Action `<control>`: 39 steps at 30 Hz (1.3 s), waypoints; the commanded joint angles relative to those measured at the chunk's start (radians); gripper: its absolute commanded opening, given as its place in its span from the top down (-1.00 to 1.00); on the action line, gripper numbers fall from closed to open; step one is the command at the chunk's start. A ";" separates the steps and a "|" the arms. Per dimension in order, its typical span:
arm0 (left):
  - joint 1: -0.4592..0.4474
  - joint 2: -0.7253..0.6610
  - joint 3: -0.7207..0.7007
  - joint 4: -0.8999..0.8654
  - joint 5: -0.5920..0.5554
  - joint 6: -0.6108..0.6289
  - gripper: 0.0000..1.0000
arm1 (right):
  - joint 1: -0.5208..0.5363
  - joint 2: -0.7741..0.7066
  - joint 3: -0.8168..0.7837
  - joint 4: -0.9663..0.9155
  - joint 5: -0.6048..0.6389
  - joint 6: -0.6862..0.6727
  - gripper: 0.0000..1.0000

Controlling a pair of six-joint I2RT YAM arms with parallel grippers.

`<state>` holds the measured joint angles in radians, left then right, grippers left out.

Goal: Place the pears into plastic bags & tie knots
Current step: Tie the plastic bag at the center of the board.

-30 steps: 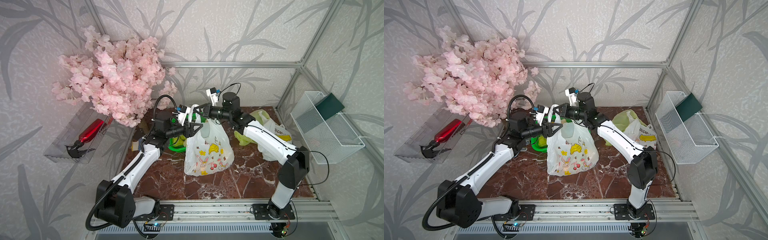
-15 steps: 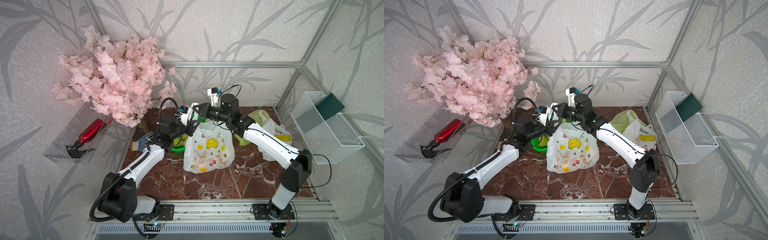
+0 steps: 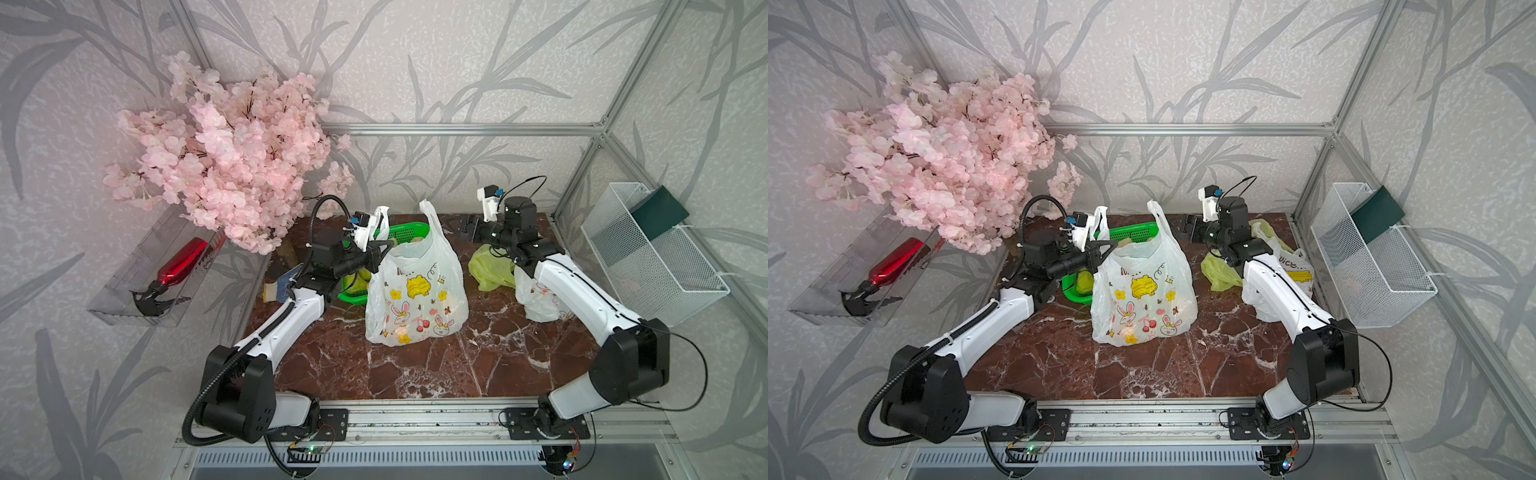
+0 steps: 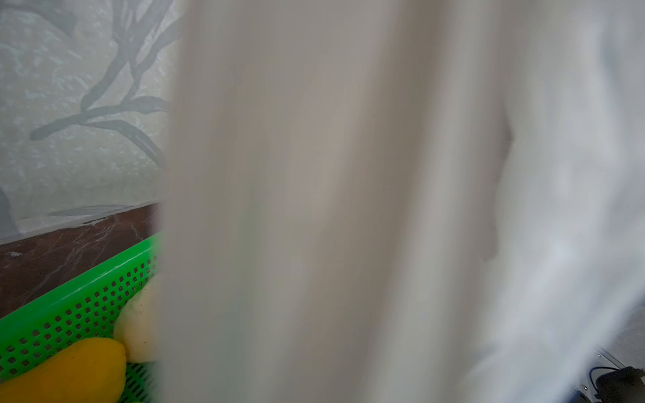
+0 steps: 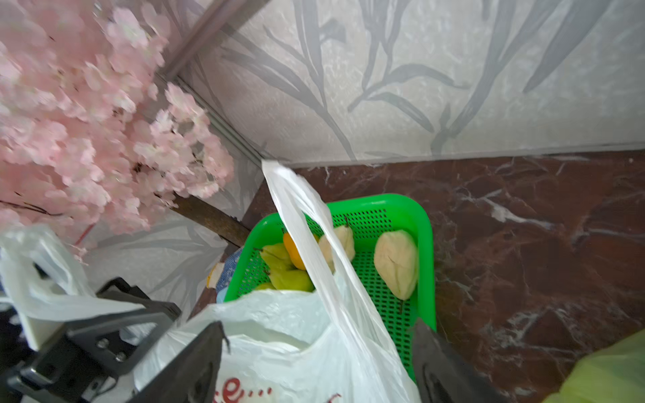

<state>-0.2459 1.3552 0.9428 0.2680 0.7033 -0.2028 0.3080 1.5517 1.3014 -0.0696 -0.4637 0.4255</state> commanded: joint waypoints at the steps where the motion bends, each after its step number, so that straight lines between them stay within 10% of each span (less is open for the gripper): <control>1: 0.021 -0.028 0.047 -0.038 0.084 -0.006 1.00 | 0.018 0.036 -0.033 0.106 -0.091 -0.187 -0.86; 14: 0.037 -0.013 0.060 -0.049 0.169 -0.040 1.00 | 0.029 0.253 0.039 0.239 -0.105 -0.321 -0.58; 24: 0.103 0.087 0.241 -0.400 0.278 -0.042 1.00 | 0.053 0.074 -0.161 0.408 -0.150 -0.321 1.00; 39: -0.041 0.427 0.701 -1.288 0.497 0.598 0.77 | 0.302 -0.106 -0.071 -0.146 0.106 -0.813 1.00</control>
<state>-0.2852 1.8023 1.6226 -0.8112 1.1233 0.1936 0.6094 1.4212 1.1736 -0.0822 -0.4068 -0.2962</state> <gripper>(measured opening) 0.099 0.050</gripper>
